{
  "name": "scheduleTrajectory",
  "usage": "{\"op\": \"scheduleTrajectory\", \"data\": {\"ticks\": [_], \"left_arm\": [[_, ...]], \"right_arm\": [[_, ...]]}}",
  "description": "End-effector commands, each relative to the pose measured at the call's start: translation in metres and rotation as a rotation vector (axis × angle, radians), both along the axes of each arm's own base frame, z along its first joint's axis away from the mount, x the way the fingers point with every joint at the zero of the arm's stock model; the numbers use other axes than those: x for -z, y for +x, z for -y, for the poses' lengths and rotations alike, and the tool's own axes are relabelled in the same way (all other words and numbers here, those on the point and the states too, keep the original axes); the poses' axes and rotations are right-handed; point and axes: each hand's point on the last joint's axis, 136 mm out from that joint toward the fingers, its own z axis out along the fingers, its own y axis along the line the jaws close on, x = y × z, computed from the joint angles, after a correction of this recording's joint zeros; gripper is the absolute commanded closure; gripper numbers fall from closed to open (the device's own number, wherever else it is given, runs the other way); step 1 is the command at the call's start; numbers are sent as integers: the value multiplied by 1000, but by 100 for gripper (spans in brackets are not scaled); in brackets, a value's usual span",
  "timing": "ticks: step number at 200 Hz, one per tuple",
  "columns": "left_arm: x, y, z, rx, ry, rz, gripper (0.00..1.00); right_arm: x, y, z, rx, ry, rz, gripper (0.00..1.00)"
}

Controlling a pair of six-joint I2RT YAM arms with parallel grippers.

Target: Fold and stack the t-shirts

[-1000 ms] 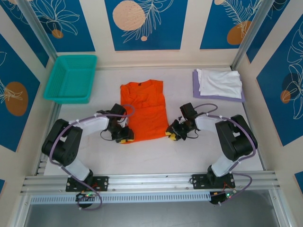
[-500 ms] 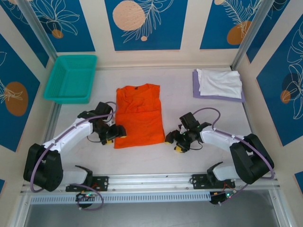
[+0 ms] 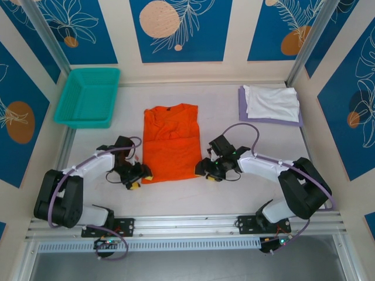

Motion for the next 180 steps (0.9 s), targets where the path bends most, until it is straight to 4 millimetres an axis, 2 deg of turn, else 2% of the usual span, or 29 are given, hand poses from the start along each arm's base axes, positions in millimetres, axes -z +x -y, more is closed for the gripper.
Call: {"op": "scheduleTrajectory", "data": {"ticks": [1, 30, 49, 80, 100, 131, 154, 180], "left_arm": [[6, 5, 2, 10, -24, 8, 41], [11, 12, -1, 25, 9, 25, 49], [13, 19, 1, 30, 0, 40, 58], [15, 29, 2, 55, 12, 54, 75], [17, 32, 1, 71, 24, 52, 88], [15, 25, -5, 94, 60, 42, 100], [10, 12, -8, 122, 76, 26, 100], [2, -7, -2, 149, 51, 7, 100]], "right_arm": [[9, 6, 4, 2, -66, -1, 43], [25, 6, 5, -13, -120, -54, 46], [29, 10, 3, -13, -134, -58, 52], [31, 13, 2, -4, -141, -63, 67], [30, 14, 4, -10, -155, -67, 82], [29, 11, 8, -24, -176, -90, 100], [28, 3, 11, -29, -168, -112, 100], [23, -17, 14, -44, -134, -139, 100]]}}
